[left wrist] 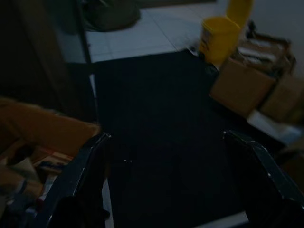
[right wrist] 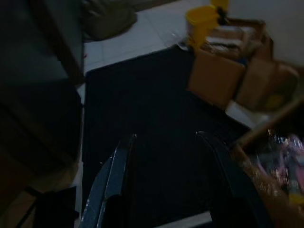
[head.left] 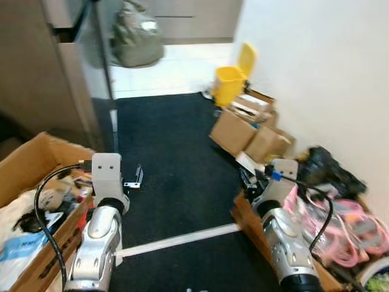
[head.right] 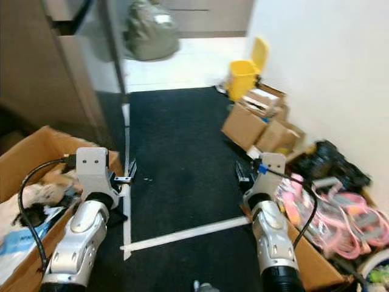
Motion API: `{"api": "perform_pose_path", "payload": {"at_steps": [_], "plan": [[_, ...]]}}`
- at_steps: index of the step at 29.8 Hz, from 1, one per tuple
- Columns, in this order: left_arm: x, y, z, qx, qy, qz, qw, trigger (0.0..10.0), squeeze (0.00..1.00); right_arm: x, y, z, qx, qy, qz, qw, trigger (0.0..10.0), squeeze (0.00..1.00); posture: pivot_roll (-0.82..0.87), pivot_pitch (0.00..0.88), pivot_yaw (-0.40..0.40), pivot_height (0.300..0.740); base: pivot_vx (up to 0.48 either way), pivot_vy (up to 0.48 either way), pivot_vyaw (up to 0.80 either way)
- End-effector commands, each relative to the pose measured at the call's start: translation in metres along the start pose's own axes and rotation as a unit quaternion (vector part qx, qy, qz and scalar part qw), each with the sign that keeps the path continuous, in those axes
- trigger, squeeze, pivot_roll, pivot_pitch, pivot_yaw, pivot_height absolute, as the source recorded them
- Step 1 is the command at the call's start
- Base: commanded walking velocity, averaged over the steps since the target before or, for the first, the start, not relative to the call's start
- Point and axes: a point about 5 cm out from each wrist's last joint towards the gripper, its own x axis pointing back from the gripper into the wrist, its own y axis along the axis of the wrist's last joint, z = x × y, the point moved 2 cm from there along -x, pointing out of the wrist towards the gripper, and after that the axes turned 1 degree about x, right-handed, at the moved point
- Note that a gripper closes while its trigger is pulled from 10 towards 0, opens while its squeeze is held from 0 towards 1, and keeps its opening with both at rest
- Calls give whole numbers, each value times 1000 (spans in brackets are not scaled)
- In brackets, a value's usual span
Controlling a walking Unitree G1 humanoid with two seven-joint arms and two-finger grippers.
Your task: Picking trash to rubbish bin
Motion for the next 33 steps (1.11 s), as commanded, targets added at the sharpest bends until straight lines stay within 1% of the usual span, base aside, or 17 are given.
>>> {"api": "perform_pose_path", "payload": {"at_steps": [1,7,8,11,19,22,27,29,33], "plan": [[0,-6,1,-6,-4,15,1000,10000,0,3,-2,-6,-2,-12,4,1000,10000,0,26,130,17,740,0,0,-800],[0,-6,-3,-6,-16,19,1000,10000,0,5,-4,-8,-3,-20,6,1000,10000,0,32,130,31,740,0,0,-800],[1,-7,-3,-10,-19,21,1000,10000,0,6,-5,-7,-4,-24,7,1000,10000,0,34,134,45,740,0,0,-800],[0,-8,-2,-12,-22,24,999,10000,0,6,-7,-6,-4,-26,8,1000,10000,0,35,134,53,740,0,0,-800],[-3,-8,3,-10,-17,30,999,10000,0,7,-8,-5,-2,-27,11,1000,10000,0,36,136,46,740,0,0,-800],[-1,-12,4,-11,-13,35,999,10000,0,7,-8,-9,1,-29,14,999,10000,0,35,139,39,740,0,0,-800],[0,-13,5,-10,-13,39,999,10000,0,6,-6,-11,5,-28,14,1000,10000,0,34,139,37,740,0,0,-800],[0,-14,6,-7,-13,40,999,10000,0,4,-4,-15,10,-32,14,999,10000,0,34,139,32,740,0,0,-800],[0,-15,7,1,-11,43,999,10000,0,3,-3,-18,14,-34,15,999,10000,0,36,136,29,740,0,0,-800]]}}
